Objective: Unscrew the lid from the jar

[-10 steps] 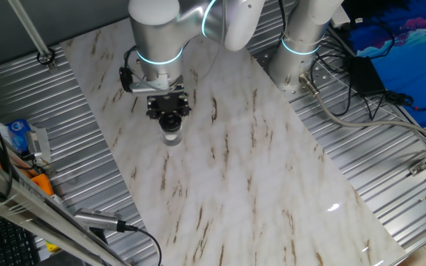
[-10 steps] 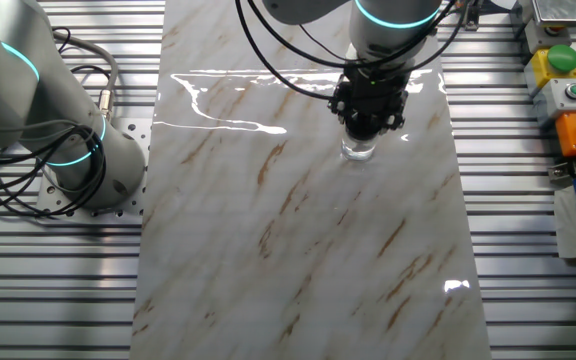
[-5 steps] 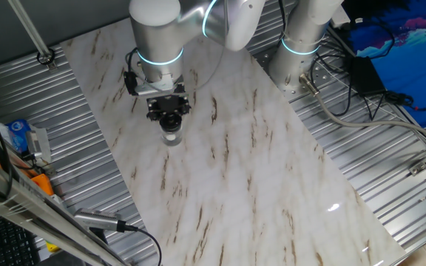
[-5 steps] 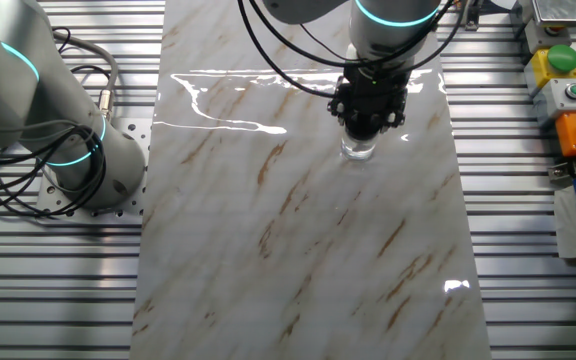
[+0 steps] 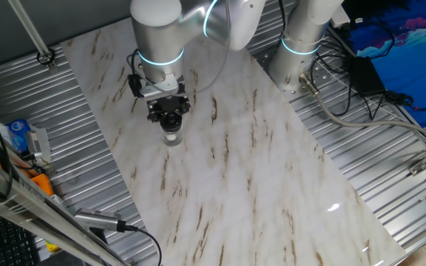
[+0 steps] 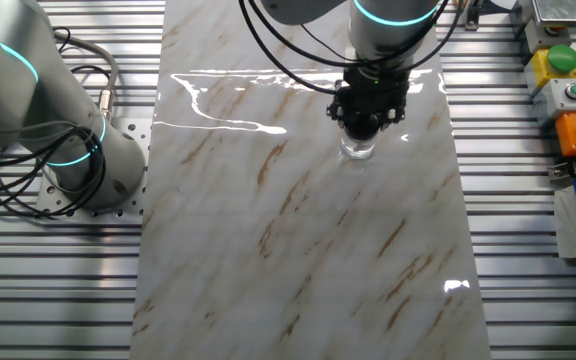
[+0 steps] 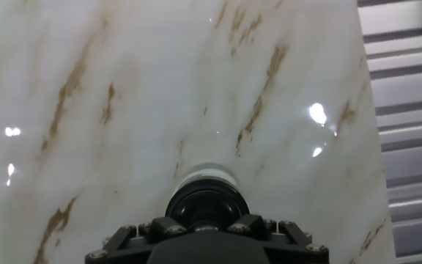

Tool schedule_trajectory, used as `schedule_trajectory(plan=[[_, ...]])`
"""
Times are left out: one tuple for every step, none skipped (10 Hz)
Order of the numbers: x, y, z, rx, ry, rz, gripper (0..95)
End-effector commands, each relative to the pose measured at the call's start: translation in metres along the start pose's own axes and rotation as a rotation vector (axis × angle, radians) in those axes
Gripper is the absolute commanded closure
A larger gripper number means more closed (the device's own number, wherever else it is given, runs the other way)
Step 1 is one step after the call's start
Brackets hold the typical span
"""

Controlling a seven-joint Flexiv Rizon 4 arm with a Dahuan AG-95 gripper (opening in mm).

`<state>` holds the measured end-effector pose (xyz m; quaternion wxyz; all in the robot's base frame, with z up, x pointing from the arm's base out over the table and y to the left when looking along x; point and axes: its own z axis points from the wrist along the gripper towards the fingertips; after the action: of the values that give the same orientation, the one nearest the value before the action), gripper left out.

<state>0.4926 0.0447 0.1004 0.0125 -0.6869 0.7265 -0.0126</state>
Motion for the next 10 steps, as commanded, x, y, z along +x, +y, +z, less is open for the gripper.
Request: schedule_trajectory(plan=[[0.0,-0.0002,0.0006,0.005,0.0,-0.106,95.0],[0.0,-0.0002,0.0006,0.007,0.0,-0.146,95.0],[0.0,-0.0002,0.0006,0.008,0.0,-0.173,95.0],[0.0,-0.0002,0.0006,0.008,0.0,-0.192,95.0],[-0.0001,-0.0002,0.0007,0.007,0.002,-0.233,95.0],[-0.0001,-0.0002,0.0007,0.007,0.005,-0.266,95.0],[-0.0001,-0.0002,0.0006,0.007,0.007,-0.299,95.0],[-0.0001,-0.0002,0.0005,0.007,0.009,-0.33,95.0],[-0.0002,-0.0002,0.0002,0.006,0.011,-0.358,95.0],[-0.0002,-0.0002,0.0,0.005,0.018,-0.395,95.0]])
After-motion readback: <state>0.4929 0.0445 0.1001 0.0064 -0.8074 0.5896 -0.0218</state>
